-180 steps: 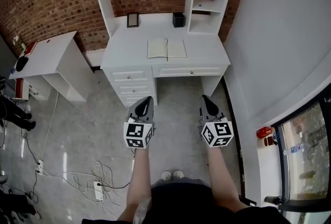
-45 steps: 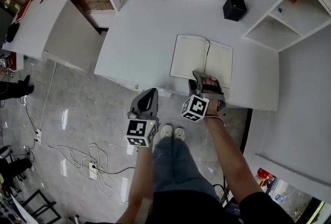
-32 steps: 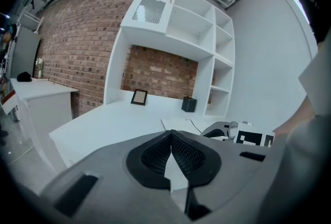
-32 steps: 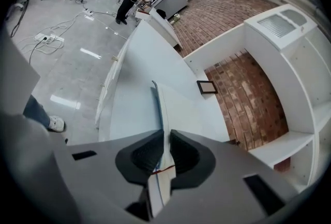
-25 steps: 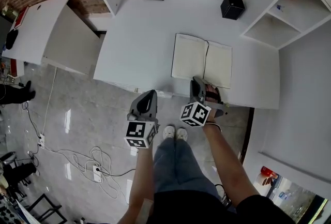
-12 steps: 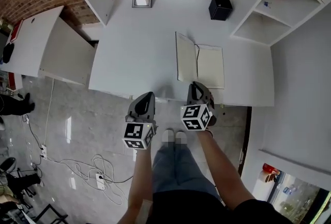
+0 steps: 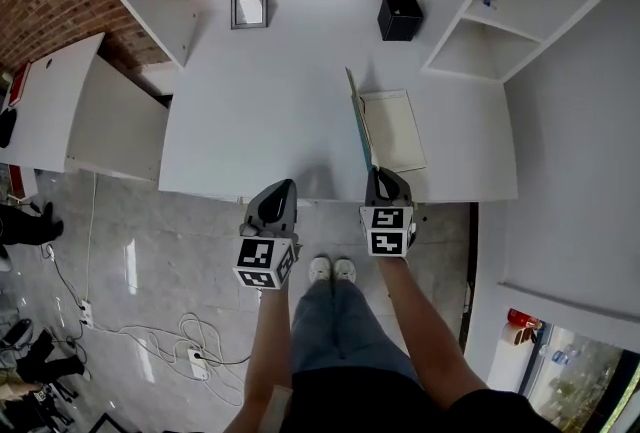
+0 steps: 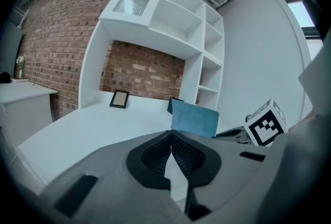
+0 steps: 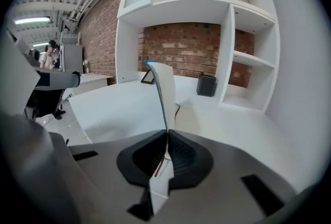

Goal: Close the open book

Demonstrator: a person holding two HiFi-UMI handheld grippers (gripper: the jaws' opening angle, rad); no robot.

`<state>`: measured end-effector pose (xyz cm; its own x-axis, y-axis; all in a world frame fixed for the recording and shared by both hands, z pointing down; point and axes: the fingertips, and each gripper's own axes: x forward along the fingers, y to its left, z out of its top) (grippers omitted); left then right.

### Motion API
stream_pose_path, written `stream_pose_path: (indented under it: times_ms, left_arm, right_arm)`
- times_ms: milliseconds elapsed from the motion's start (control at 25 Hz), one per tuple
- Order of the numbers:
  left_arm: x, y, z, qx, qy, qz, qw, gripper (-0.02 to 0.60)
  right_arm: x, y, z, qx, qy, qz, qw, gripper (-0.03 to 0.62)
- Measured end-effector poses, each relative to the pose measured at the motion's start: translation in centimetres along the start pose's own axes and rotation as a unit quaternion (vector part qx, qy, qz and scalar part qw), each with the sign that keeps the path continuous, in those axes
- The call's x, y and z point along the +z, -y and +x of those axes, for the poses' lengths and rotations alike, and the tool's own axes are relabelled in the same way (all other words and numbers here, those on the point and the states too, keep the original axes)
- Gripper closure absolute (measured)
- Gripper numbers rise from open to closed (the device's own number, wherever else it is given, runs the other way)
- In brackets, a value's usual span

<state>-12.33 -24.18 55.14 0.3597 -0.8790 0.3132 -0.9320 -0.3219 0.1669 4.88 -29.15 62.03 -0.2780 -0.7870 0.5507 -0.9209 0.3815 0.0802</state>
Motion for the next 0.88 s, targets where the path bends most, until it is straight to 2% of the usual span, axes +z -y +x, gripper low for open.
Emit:
stream_pose_path:
  times_ms: [440, 880]
  left_arm:
    - [0.6, 1.7, 2.0, -0.025, -0.004, 0.008, 0.9996, 0.574]
    - [0.7, 2.3, 2.7, -0.038, -0.007, 0.013, 0.9992, 0.574]
  right_arm:
    - [-0.6, 3.4, -1.3, -0.011, 0.019, 0.063, 0.998, 0.58]
    - [1.1, 6.7, -2.6, -0.037, 0.059, 0.08, 0.994, 0.562]
